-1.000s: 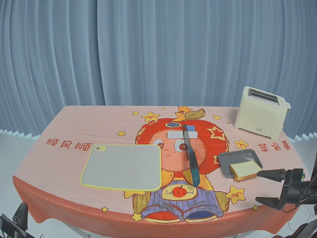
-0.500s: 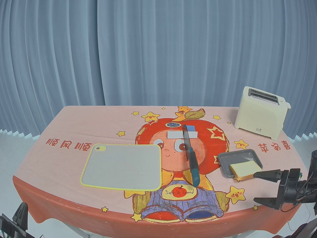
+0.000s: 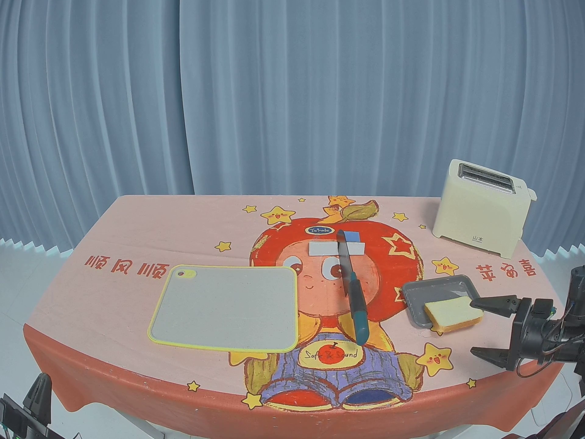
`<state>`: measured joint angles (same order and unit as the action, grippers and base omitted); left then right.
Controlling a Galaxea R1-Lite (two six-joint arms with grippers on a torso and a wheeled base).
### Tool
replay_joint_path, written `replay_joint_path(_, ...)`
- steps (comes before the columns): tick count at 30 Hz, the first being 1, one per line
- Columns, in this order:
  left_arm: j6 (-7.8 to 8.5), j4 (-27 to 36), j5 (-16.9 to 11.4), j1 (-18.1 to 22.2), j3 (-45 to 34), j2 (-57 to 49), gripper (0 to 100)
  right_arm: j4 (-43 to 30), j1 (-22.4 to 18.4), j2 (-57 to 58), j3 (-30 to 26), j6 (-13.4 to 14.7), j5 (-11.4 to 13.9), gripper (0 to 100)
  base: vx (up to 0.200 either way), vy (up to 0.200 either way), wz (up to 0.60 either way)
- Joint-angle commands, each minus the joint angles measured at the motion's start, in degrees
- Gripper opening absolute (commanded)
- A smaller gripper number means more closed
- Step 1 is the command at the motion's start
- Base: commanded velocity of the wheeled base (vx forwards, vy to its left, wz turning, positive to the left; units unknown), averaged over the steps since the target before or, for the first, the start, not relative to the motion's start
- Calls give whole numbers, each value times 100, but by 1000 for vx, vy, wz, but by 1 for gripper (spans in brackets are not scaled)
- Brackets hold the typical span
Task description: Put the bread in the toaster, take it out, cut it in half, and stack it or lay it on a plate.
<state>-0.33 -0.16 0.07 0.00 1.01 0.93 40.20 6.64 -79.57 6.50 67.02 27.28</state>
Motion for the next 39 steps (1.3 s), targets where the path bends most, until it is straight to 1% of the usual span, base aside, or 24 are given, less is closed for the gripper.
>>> replay_joint_path(1,-2,-2,1,0,-101,-84,0,5,-40,-85,9,4,5,100,0,0,0)
replay_joint_path(17,-2,-2,1,0,-101,-84,0,14,-128,-454,212,-58,5,100,0,0,0)
replay_joint_path(30,-2,-2,1,0,-101,-93,0,348,-128,-718,132,-58,-4,100,0,0,0)
replay_joint_path(39,-2,-2,1,0,-101,-84,0,348,-128,-753,132,-58,-4,100,0,0,0)
